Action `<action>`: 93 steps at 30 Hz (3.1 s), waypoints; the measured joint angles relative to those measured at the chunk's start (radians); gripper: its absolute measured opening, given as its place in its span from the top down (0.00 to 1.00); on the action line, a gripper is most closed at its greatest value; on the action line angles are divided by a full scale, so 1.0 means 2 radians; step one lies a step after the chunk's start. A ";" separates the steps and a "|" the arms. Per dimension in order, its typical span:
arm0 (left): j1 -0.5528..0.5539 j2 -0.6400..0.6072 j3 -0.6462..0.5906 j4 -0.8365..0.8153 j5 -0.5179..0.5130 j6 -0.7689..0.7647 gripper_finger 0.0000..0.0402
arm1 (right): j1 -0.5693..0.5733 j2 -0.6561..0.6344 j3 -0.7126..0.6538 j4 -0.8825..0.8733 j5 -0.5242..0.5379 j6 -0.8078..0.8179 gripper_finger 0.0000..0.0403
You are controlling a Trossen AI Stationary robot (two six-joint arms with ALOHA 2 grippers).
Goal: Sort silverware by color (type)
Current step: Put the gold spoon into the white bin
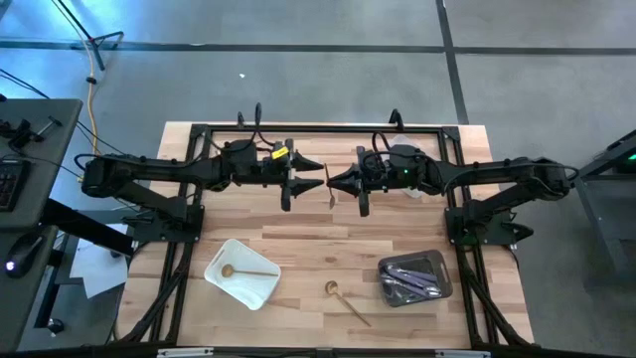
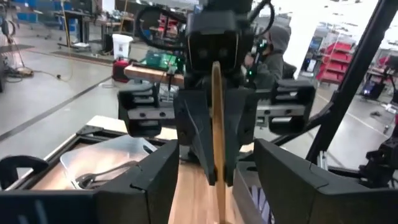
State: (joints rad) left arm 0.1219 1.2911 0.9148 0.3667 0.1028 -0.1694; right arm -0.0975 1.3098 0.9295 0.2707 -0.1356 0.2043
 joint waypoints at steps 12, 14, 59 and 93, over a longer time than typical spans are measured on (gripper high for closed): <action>-0.006 0.052 0.025 0.049 -0.009 0.024 0.53 | 0.000 0.000 0.000 0.000 0.000 -0.002 1.00; -0.006 0.052 0.025 0.055 -0.010 0.025 0.54 | 0.000 0.000 0.000 0.000 0.000 -0.002 1.00; 0.003 -0.016 0.011 -0.137 -0.045 0.064 0.99 | -0.040 -0.088 0.000 -0.186 0.072 0.008 0.58; -0.018 -0.142 -0.108 -0.040 -0.071 -0.006 0.98 | -0.037 -0.088 -0.096 0.084 -0.026 0.016 0.97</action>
State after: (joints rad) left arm 0.0853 1.0073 0.6979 0.2863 -0.0387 -0.1806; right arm -0.1722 1.1336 0.7372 0.4385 -0.1875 0.2369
